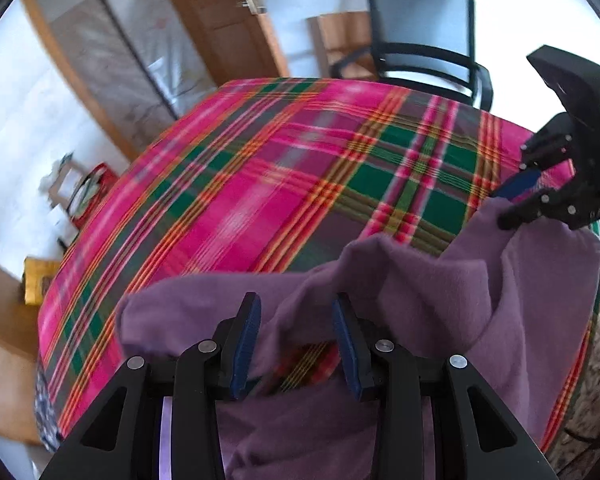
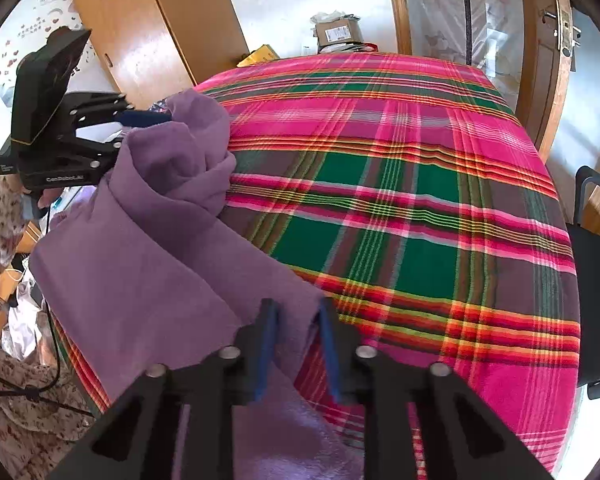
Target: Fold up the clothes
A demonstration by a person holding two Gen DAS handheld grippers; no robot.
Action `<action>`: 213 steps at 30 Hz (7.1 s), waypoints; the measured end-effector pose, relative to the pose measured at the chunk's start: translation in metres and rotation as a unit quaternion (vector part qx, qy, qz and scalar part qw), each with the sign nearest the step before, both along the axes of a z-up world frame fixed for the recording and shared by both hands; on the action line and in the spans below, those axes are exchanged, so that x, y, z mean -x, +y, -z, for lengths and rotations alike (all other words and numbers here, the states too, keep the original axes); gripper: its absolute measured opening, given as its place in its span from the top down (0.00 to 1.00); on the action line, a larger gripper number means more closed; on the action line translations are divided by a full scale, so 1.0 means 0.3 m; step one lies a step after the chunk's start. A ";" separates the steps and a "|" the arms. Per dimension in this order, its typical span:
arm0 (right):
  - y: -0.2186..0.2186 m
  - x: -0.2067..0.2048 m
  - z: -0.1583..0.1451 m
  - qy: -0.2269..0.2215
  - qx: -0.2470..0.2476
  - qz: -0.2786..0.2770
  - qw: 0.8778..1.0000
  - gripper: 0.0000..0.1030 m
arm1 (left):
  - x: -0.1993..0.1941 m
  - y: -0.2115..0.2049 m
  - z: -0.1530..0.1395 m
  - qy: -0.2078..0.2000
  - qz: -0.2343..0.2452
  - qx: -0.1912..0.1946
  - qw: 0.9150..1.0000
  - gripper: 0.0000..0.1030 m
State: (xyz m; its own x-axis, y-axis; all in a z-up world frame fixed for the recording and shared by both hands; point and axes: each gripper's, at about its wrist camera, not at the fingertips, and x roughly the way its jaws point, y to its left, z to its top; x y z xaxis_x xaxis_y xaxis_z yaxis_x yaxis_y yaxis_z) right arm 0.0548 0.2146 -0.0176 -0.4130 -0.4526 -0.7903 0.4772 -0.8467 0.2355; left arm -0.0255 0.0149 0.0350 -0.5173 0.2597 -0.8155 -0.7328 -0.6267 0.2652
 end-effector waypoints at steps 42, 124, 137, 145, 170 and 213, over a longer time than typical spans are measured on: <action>0.439 0.269 -0.208 0.125 -0.007 0.216 0.968 0.96 | 0.305 0.128 -0.040 -0.019 -0.041 -0.021 0.999 0.94; 0.589 0.633 -0.169 0.119 -0.103 0.357 0.921 0.96 | 0.585 0.120 0.094 -0.049 -0.128 0.091 0.986 0.79; 0.566 0.677 -0.181 0.134 -0.109 0.358 0.918 0.96 | 0.644 0.010 -0.019 -0.022 -0.209 0.006 0.978 0.95; 0.530 0.651 -0.275 0.181 -0.091 0.357 0.912 0.96 | 0.570 -0.043 -0.140 0.007 -0.232 -0.041 0.972 0.95; 0.439 0.257 -0.093 0.072 -0.158 0.278 0.945 0.96 | 0.161 -0.093 -0.030 -0.103 -0.196 -0.079 0.972 0.90; -0.724 0.665 -0.076 -0.071 0.028 -0.187 0.979 0.71 | 0.508 -0.856 0.038 -0.102 -0.278 0.045 0.954 0.80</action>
State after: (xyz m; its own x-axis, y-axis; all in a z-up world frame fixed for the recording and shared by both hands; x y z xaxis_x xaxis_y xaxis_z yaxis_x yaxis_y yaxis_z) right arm -0.1447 -0.0026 0.0052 -0.0979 -0.5960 -0.7970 0.7104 -0.6027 0.3634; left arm -0.1779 -0.2419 0.0236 -0.3830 -0.0839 -0.9199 -0.3357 -0.9151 0.2232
